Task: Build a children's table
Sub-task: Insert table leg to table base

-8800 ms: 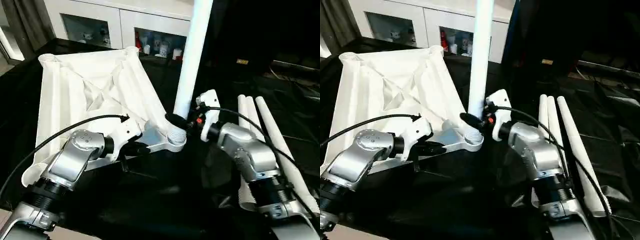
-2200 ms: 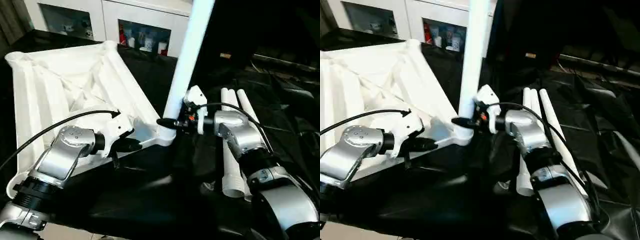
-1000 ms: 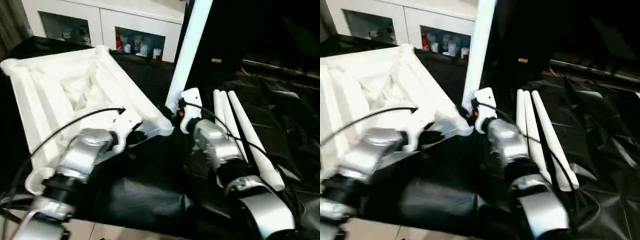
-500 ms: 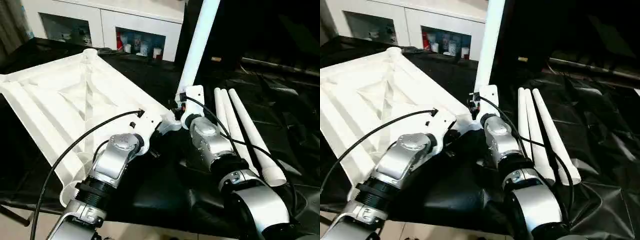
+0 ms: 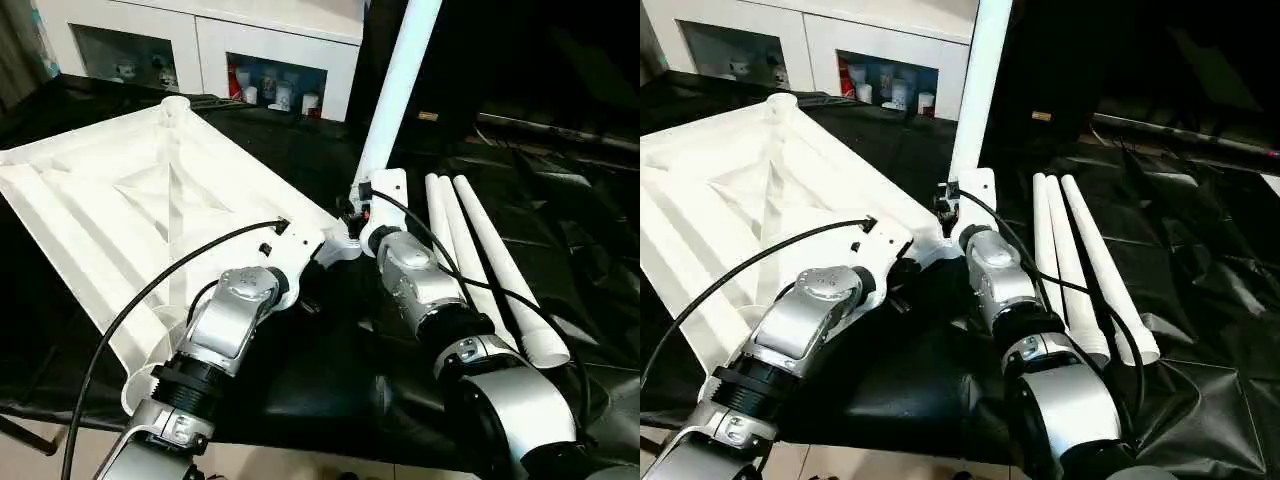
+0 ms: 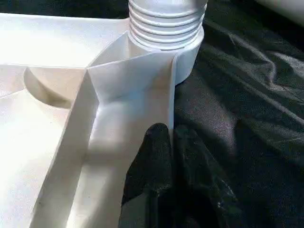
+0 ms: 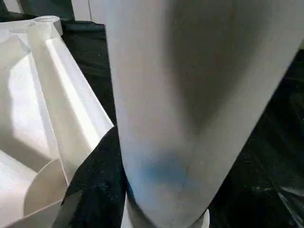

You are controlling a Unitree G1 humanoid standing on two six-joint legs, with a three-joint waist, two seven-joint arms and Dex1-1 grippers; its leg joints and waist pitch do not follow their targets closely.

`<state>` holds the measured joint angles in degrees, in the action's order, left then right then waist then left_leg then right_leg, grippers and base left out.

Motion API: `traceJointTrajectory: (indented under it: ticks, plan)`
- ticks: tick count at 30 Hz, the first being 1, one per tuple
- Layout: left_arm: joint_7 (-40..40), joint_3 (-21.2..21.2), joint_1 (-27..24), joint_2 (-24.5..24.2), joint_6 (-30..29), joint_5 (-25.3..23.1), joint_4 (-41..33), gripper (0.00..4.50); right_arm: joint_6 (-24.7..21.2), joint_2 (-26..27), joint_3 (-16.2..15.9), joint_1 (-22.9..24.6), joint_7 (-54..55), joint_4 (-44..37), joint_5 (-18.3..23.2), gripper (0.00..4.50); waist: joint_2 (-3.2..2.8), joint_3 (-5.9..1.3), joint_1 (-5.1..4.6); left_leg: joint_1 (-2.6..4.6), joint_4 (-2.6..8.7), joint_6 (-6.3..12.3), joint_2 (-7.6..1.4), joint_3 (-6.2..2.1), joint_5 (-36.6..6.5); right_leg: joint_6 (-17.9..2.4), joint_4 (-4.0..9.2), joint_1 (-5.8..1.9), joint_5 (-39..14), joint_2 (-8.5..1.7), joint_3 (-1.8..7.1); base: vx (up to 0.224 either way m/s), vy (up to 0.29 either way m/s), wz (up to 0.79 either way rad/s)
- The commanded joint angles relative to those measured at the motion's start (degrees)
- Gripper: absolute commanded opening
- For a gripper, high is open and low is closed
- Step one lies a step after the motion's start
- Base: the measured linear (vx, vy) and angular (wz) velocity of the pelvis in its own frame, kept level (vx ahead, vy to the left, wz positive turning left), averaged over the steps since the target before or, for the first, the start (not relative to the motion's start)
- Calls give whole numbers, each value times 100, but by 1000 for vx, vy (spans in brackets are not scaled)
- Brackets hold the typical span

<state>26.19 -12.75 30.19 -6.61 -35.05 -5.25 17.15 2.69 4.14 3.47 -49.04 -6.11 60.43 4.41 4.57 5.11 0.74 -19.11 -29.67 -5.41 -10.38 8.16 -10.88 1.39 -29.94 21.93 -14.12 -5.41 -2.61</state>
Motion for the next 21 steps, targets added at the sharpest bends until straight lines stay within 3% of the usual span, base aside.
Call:
traceJointTrajectory:
  ticks: [1,9,11,13,15,16,17,21]
  plan:
    - [-30,-44,3,144,84,122,-10,0,-557,249,-133,521,-100,940,-120,188,-59,3,-73,102,490,-59,-174,-147,-4099,-55,561,182,-3839,-258,37,0,0,0]
    - [62,-36,-9,74,105,133,-22,0,-544,195,3,393,-288,940,-34,188,-85,35,-109,116,523,-54,-178,-159,-4323,-53,576,181,-3826,-250,-13,0,0,0]
    - [76,-37,-6,68,111,135,-20,0,-551,188,27,368,-310,931,-25,244,-89,42,-118,110,534,-55,-181,-165,-4373,-36,582,170,-3869,-250,-34,0,0,0]
    - [89,-39,-5,64,112,137,-22,0,-556,182,38,351,-297,928,-29,260,-101,38,-120,101,553,-45,-189,-166,-4384,-55,571,134,-3771,-253,-56,0,0,0]
    - [106,-41,-9,59,114,136,-33,0,-531,171,33,333,-273,935,-57,266,-128,-1,-91,101,561,-42,-210,-148,-4256,-155,547,90,-3478,-302,-46,0,0,0]
    - [116,-42,-12,56,115,136,-38,0,-521,167,38,323,-274,944,-73,284,-96,16,-97,59,565,-28,-209,-149,-4099,-193,539,81,-3393,-311,-40,0,0,0]
    - [121,-42,-13,55,114,135,-41,0,-518,165,45,319,-277,950,-81,284,-101,42,-94,61,561,-29,-201,-139,-4061,-196,558,106,-3461,-314,-46,0,0,0]
    - [169,-43,-21,32,117,135,-59,0,-482,150,87,283,-268,949,-89,329,-102,22,-70,39,526,-19,-203,-111,-3657,-277,537,100,-3370,-366,15,0,0,0]
